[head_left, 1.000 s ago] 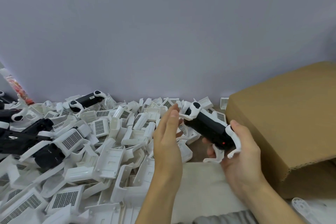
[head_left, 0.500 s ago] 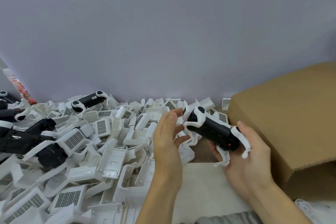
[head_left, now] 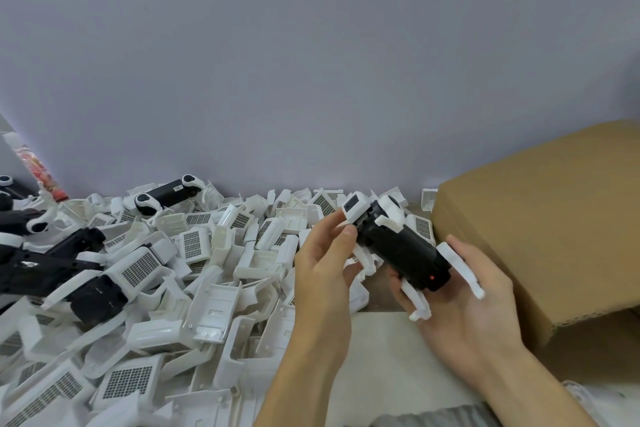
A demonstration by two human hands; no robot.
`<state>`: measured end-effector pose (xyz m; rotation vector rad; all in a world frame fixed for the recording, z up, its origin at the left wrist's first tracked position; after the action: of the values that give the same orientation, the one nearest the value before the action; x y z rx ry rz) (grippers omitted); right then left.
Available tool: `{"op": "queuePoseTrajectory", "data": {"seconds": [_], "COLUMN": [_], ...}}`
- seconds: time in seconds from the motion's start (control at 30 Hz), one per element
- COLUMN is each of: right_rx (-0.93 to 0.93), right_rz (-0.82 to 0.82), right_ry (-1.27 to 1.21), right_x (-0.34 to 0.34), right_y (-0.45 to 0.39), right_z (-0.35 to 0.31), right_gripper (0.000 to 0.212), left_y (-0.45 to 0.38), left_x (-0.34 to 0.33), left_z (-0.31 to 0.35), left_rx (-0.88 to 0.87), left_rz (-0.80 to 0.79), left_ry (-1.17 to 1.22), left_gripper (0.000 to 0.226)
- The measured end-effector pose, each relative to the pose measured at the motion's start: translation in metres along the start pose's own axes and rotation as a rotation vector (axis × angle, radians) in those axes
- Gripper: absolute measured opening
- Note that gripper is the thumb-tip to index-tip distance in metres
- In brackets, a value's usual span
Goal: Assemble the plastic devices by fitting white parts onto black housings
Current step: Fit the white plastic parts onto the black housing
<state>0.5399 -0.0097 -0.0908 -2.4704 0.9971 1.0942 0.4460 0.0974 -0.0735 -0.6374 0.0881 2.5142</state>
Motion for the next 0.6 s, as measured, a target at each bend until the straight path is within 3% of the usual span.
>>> {"op": "queuePoseTrajectory", "data": {"seconds": [0.07, 0.17, 0.27, 0.47, 0.6], "right_rx": [0.034, 0.099, 0.201, 0.343, 0.373], "right_rz": [0.012, 0.103, 0.153, 0.126, 0.083], "right_ry": [-0.013, -0.001, 0.055, 0.270, 0.393], "right_x": [-0.001, 0.006, 0.010, 0.008, 0.001], "right_y": [-0.001, -0.002, -0.001, 0.000, 0.002], "right_z": [-0.001, -0.002, -0.006, -0.009, -0.005], "right_gripper": [0.019, 0.037, 0.030, 0.027, 0.031], "left_y": [0.001, 0.002, 0.000, -0.007, -0.009], "left_x": [-0.002, -0.002, 0.002, 0.009, 0.011], "left_z": [-0.002, -0.005, -0.009, -0.013, -0.008], "left_rx": [0.045, 0.101, 0.135, 0.128, 0.094], "left_rz": [-0.012, -0.006, 0.027, 0.106, 0.121], "left_ry": [0.050, 0.106, 0.089, 0.073, 0.119], "left_gripper": [0.021, 0.034, 0.050, 0.003, 0.015]}}
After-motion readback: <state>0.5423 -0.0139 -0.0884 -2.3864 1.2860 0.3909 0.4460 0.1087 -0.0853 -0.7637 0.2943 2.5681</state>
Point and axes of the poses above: each hand's wrist, its own y-axis away from the middle knuckle, its own x-axis out of the back of the hand, z = x × y, the point moved 7 cm from there along -y, towards the middle knuckle, and after that the axes turned 6 degrees about z, right-handed, at the moved point
